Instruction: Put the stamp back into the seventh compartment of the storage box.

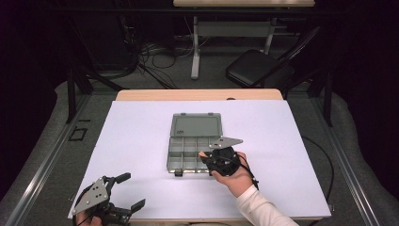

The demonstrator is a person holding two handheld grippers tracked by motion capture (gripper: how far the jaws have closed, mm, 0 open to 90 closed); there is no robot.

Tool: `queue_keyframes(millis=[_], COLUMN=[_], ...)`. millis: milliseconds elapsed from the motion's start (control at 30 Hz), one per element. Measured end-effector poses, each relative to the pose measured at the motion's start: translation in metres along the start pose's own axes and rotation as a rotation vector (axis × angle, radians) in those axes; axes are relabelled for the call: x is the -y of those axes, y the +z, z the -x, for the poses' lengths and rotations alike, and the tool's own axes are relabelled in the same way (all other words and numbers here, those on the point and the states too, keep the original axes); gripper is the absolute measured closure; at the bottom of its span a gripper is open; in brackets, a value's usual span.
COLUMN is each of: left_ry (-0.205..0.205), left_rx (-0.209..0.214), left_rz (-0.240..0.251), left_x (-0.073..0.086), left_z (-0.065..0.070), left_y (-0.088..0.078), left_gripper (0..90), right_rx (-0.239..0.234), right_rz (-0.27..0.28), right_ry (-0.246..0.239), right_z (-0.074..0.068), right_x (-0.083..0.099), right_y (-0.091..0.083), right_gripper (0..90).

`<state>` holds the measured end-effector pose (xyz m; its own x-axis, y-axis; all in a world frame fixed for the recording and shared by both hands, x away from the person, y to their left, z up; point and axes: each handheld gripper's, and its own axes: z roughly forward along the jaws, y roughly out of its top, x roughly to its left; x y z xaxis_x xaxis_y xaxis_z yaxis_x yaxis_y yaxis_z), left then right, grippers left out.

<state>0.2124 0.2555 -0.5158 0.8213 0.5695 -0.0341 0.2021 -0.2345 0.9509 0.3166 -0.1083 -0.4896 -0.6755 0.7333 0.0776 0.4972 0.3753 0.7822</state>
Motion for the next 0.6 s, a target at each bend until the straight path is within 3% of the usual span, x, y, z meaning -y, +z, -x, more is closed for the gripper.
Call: queue_keyframes(millis=[67, 100, 600], left_ry=[0.001, 0.0, 0.001], left_rx=[0.021, 0.0, 0.003], left_rz=[-0.002, -0.001, -0.001], left_x=[0.0, 0.0, 0.0], left_z=[-0.001, 0.0, 0.0], left_y=[0.0, 0.0, 0.0], left_gripper=[3.3, 3.3, 3.3], right_rx=[-0.003, -0.007, 0.008], right_rz=[-0.014, -0.026, -0.107], right_ry=[0.003, 0.004, 0.025], right_z=[0.001, 0.002, 0.006], right_x=[-0.001, -0.002, -0.002], right_y=[0.001, 0.003, 0.018], right_gripper=[76.0, 76.0, 76.0])
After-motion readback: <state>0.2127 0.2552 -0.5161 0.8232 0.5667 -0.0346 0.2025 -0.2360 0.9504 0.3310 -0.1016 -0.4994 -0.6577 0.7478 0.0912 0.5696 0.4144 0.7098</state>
